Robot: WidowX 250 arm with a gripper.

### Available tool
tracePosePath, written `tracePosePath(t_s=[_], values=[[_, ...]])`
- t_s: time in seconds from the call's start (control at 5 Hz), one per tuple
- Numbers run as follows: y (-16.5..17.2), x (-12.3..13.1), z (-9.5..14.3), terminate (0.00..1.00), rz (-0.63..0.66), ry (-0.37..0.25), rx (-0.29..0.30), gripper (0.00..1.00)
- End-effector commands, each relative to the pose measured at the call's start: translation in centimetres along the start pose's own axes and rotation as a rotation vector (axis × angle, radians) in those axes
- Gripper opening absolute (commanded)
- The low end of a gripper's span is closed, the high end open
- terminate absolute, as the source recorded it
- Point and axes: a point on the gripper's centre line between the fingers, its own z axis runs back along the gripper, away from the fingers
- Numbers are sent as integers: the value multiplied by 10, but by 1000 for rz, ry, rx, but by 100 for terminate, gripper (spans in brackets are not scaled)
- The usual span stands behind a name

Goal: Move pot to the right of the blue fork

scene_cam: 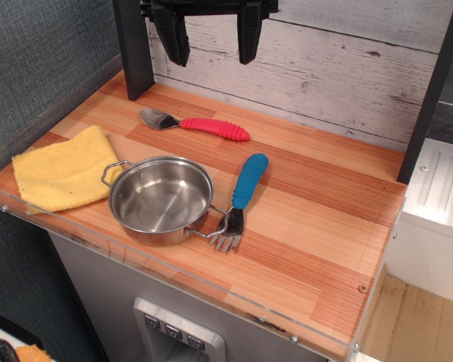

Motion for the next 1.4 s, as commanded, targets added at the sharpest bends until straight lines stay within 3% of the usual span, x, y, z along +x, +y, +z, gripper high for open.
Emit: tracePosePath(t_s=[0.0,0.2,0.6,0.8,1.2], values=[[0,0,0,0,0,0,0,100],[19,-5,-13,0,88,-5,112,100],[47,-17,-44,0,561,32,300,100],[50,-20,-66,0,802,113,306,100],[55,-19,-99,0,947,37,306,100]])
